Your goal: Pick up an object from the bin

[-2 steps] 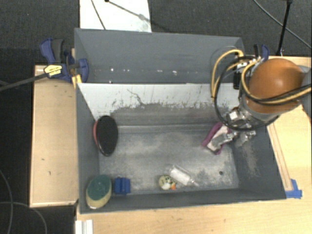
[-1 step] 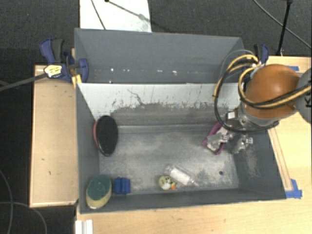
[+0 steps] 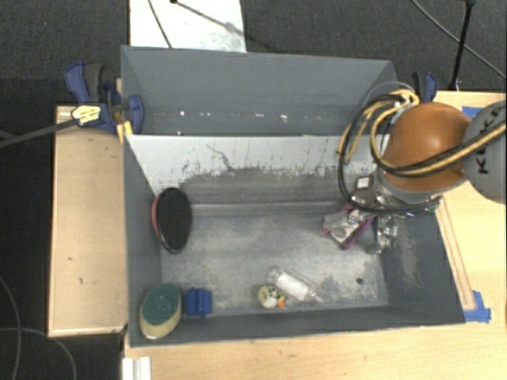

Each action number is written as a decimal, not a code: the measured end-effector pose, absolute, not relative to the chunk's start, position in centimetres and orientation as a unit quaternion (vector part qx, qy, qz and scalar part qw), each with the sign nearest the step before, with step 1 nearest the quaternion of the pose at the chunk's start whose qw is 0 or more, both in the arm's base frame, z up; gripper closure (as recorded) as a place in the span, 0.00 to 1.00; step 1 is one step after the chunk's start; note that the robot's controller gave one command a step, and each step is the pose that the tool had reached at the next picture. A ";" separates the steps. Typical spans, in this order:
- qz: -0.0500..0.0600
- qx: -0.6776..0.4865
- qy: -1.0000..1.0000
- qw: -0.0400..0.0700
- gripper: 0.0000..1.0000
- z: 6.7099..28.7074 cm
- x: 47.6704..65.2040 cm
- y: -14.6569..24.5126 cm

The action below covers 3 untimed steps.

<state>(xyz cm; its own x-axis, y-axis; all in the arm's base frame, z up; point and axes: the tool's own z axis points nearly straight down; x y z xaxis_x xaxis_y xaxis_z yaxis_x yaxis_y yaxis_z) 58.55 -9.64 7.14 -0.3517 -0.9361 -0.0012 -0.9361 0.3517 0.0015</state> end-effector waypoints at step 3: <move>0.002 -0.537 0.843 -0.002 1.00 18.7 54.9 -8.9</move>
Offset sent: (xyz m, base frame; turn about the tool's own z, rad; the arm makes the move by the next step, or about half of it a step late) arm 0.0000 0.0000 0.0000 0.0000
